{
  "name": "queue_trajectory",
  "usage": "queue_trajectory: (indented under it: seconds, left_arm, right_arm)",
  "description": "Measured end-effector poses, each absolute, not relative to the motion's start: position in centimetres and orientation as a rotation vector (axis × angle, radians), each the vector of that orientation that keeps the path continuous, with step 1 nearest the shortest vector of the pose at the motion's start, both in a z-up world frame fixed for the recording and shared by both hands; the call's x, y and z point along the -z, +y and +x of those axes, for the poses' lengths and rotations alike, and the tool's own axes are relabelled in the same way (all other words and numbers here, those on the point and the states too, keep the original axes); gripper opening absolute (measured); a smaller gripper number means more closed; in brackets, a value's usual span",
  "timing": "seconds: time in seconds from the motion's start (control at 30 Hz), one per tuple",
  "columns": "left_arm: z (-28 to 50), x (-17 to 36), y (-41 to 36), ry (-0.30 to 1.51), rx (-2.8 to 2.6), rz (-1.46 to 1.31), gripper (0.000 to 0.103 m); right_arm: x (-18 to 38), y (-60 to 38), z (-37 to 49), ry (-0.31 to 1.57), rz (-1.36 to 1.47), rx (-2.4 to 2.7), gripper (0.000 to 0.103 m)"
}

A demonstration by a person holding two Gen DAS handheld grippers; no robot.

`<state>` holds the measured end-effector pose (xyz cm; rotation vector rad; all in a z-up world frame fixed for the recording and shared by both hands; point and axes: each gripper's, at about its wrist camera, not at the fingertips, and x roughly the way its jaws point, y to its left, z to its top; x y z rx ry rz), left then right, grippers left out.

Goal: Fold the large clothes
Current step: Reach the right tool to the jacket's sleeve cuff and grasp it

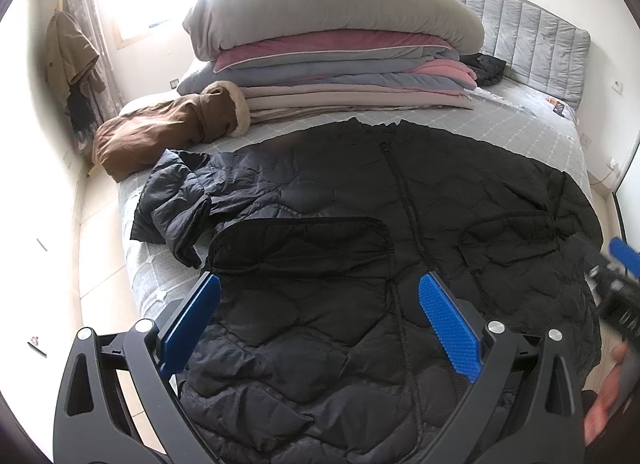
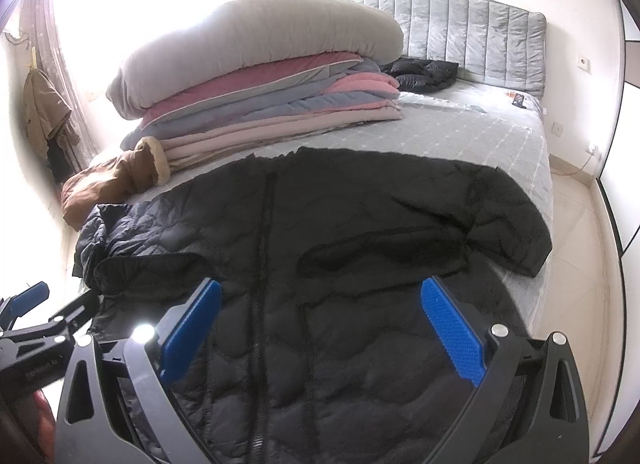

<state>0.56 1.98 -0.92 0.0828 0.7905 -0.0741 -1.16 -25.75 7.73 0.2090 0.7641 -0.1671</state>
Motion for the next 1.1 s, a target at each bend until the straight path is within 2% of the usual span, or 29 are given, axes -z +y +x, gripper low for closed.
queue_trajectory:
  seconds: [0.27,0.5,0.77,0.97,1.1]
  left_arm:
    - [2.5,1.5,3.1,0.805,0.045,0.080,0.096]
    - [3.2,2.7,1.0,0.828,0.086,0.110,0.096]
    - [3.6,3.9,-1.8,0.843,0.134,0.149,0.096]
    - [4.3,4.7,-4.0,0.860,0.164,0.163,0.096]
    - [4.6,5.0,-5.8,0.866,0.182,0.185,0.096]
  right_arm:
    - [-6.6,-39.8,-1.6,0.759,0.444,0.321,0.097]
    - [-6.4,-44.7,-2.0,0.722,0.404,0.404,0.097]
    - [-4.9,-48.1,-2.8,0.674,0.195,0.362,0.097]
    - [-2.2,-46.9,-2.9,0.636,-0.242,0.345,0.097]
    - [0.3,-46.2,-3.9,0.540,-0.564,0.322,0.097]
